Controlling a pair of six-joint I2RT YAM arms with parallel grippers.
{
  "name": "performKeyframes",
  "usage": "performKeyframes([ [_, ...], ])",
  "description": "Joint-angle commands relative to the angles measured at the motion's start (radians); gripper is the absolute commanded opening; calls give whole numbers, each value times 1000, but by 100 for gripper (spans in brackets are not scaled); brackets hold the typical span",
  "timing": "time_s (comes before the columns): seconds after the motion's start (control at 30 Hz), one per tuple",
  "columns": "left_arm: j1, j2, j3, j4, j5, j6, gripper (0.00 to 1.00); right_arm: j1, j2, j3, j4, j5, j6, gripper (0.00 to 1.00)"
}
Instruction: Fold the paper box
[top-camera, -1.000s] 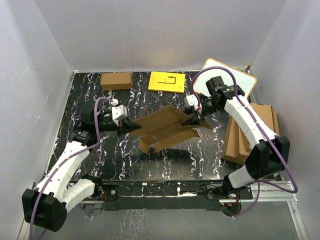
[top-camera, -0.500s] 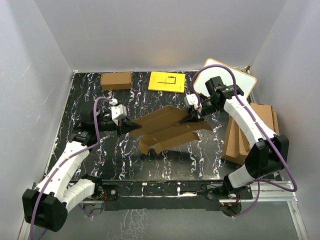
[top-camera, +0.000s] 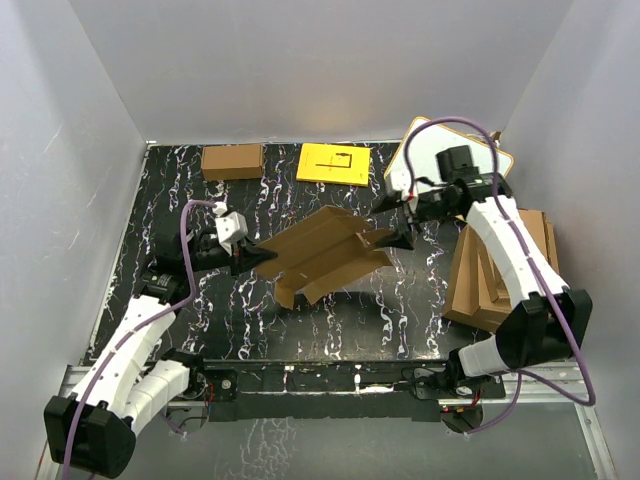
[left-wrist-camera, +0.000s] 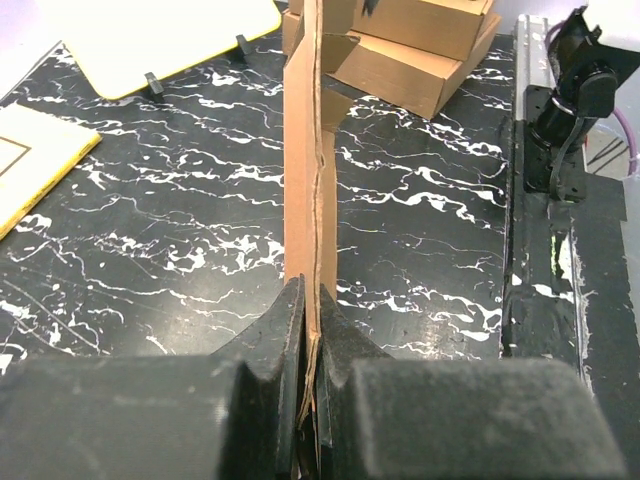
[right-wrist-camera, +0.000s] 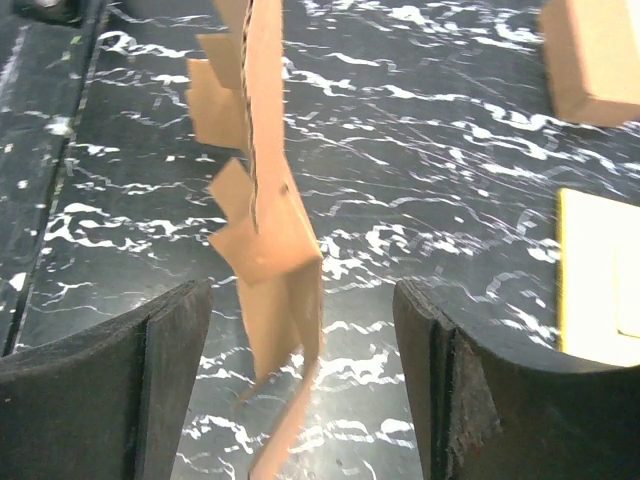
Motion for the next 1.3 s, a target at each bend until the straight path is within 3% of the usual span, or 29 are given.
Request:
performKeyframes([
  [0.0,9,-73,-28,48,-69,-87,0,-107,-124,-5,170,-94,192,80],
  [0.17,11,-140,-63,112,-157,-219,0,-202,-205,-91,436,-78,519,80],
  [0.37,12,-184,-72,71,-252,-291,0,-379,-195,-129,720,-75,930,78],
  [0.6,12,-253,-97,149,-259,-397,0,-406,-159,-301,1034,70,1237,75],
  [0.8,12,-269,-106,226,-223,-485,0,-381,-82,-403,1196,47,1383,68],
  [0.93,12,-274,-121,290,-199,-532,0,-345,-18,-399,1217,9,1417,62],
  [1.27,12,-271,-132,340,-184,-560,0,-332,-36,-466,1411,-165,1589,64],
])
